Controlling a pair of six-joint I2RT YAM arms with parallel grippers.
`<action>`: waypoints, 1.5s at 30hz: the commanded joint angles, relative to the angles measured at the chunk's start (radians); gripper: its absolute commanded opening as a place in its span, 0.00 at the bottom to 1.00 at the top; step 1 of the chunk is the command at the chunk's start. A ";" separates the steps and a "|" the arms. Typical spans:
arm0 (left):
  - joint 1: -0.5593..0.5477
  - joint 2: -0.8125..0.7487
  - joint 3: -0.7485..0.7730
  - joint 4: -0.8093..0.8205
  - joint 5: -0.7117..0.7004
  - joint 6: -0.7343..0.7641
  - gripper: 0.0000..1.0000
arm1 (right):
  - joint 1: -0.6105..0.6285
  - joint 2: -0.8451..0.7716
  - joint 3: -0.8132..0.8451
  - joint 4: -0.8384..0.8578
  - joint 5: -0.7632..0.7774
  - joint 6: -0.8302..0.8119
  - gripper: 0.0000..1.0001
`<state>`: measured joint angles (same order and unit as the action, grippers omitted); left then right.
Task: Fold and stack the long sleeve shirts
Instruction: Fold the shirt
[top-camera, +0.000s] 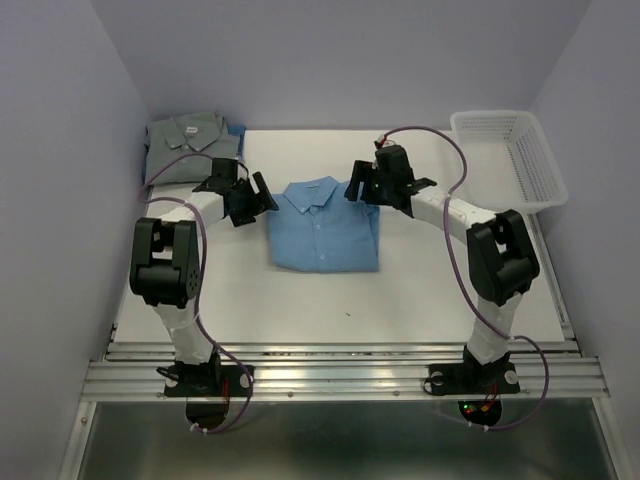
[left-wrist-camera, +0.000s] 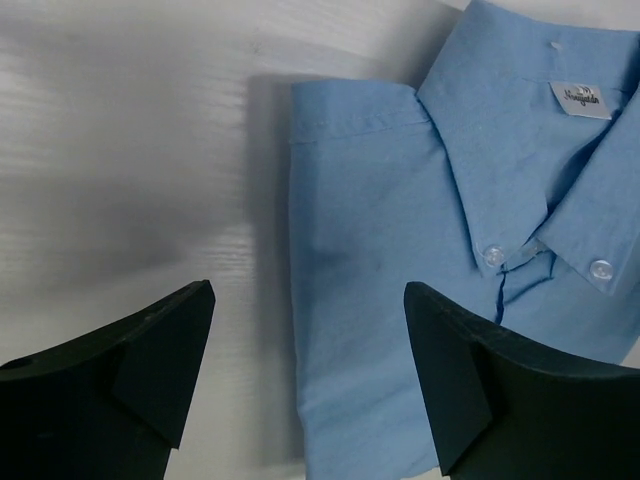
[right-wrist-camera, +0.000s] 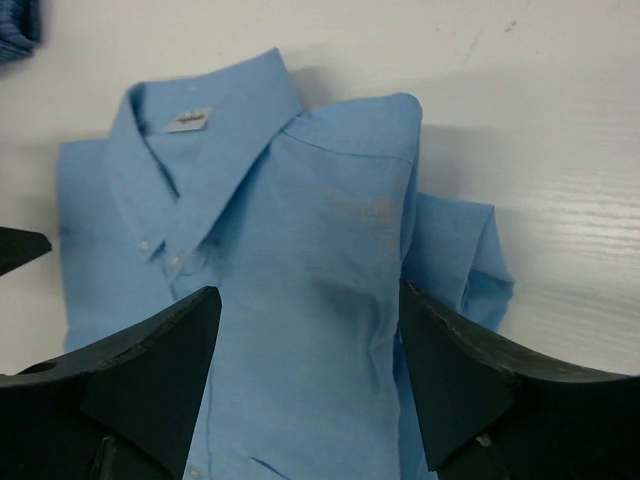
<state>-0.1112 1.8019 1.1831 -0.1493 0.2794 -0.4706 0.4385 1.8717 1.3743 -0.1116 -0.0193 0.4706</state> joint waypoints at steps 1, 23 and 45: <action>-0.036 0.042 0.076 0.135 0.099 0.038 0.86 | -0.020 0.050 0.083 -0.054 0.059 -0.078 0.72; -0.150 -0.045 0.158 0.129 0.032 0.098 0.00 | -0.020 -0.129 -0.061 0.013 0.159 -0.049 0.01; -0.165 0.336 0.466 0.019 -0.048 0.144 0.19 | -0.144 0.004 -0.146 0.032 0.151 0.016 0.12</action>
<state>-0.2913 2.1479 1.5757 -0.1055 0.2913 -0.3622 0.3107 1.8641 1.1824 -0.0944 0.0967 0.4957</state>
